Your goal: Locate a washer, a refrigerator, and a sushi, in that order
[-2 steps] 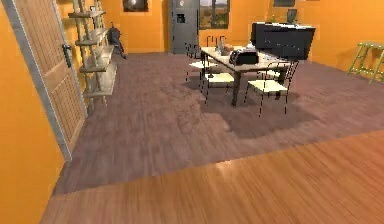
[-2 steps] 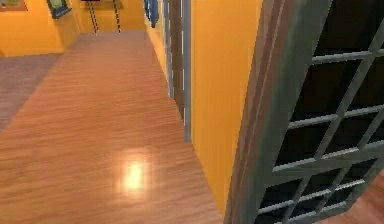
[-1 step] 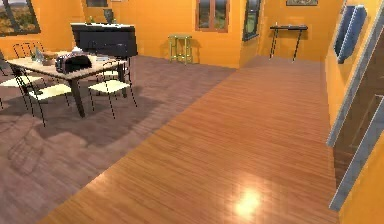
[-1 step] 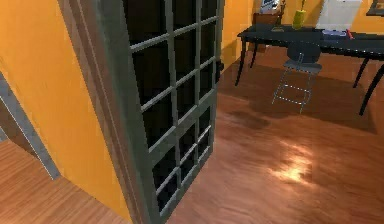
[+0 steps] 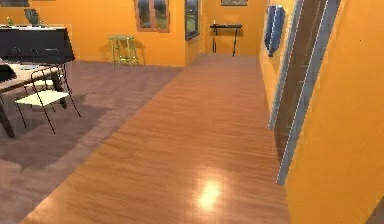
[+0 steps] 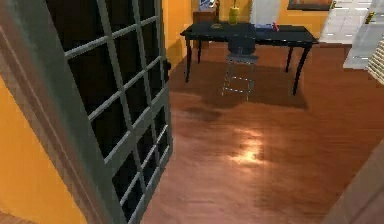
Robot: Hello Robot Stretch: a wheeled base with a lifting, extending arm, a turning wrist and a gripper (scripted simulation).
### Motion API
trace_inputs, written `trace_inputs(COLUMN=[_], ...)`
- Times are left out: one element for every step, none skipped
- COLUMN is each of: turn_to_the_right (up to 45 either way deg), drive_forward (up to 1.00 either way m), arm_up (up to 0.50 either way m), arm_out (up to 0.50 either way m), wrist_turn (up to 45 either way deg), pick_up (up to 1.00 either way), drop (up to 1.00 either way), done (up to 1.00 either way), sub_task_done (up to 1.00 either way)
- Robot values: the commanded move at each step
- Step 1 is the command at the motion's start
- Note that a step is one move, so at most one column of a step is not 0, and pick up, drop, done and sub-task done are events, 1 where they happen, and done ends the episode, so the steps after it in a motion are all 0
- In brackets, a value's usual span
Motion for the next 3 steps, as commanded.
trace_inputs(turn_to_the_right=[0.0,0.0,30.0], drive_forward=[0.2,0.45,0.0], arm_up=[0.0,0.0,0.0], arm_out=[0.0,0.0,0.0], wrist_turn=[0.0,0.0,0.0], pick_up=[0.0,0.0,0.0], drop=[0.0,0.0,0.0], done=[0.0,0.0,0.0], sub_task_done=[0.0,0.0,0.0])
